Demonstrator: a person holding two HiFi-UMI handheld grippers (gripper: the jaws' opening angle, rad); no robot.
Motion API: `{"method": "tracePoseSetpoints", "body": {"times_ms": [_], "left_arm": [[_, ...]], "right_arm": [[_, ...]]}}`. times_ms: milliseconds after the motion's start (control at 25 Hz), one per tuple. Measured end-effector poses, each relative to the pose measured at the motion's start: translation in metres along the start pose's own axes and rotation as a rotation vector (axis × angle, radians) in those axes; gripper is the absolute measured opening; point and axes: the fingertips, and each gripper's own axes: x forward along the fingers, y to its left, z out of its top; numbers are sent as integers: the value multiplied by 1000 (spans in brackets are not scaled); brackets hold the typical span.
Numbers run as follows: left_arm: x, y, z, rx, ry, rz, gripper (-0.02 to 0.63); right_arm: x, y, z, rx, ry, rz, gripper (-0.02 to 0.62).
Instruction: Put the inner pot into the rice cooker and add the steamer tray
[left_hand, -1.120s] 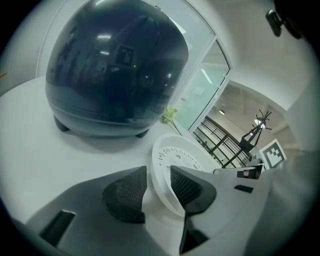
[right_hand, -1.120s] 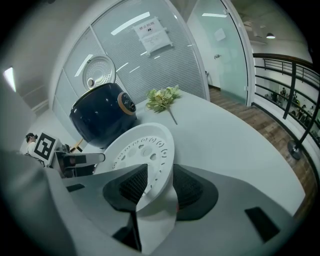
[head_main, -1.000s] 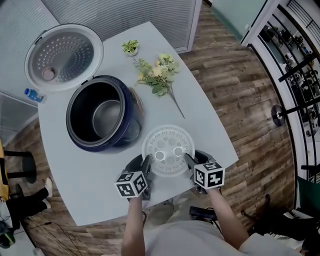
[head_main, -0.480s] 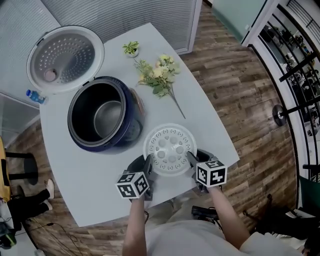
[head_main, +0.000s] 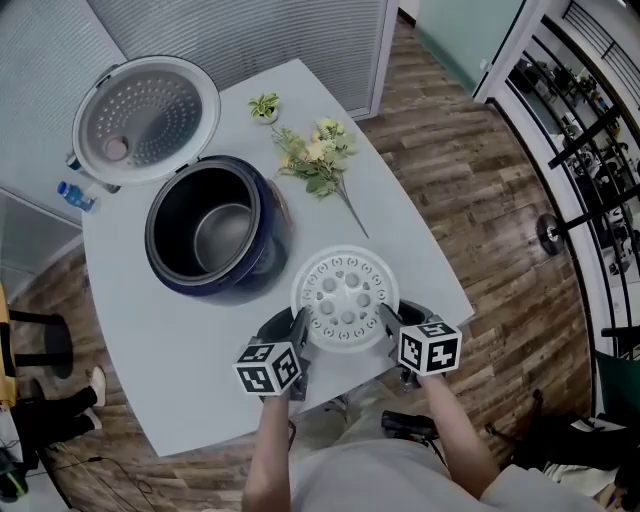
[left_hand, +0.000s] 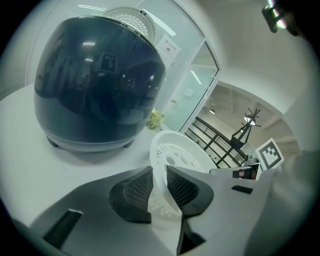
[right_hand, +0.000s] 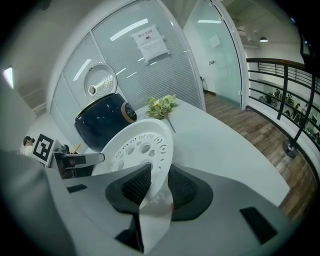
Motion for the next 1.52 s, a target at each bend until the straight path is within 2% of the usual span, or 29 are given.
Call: {"method": "tracePoseSetpoints", "body": {"times_ms": [640,840,1000,1200,1520], "left_arm": [[-38,-24,30,33,-64,-57,85],[-48,-36,44,39,-103,-76,83],[-56,-46,57,49,-127,-95,81],[-65,-55,78,59,-167,-107,81],[-90,-62,126,57,-278,-120,80]], "right_arm": [[-44,23,19,52,-106,-13,107],[-60,27,34,49,-158,-11,103],[-72,29,45,87,-200,3,97],[-81,33,65,105,-240,24,92],[-91,52,117,115,-328,101,82]]}}
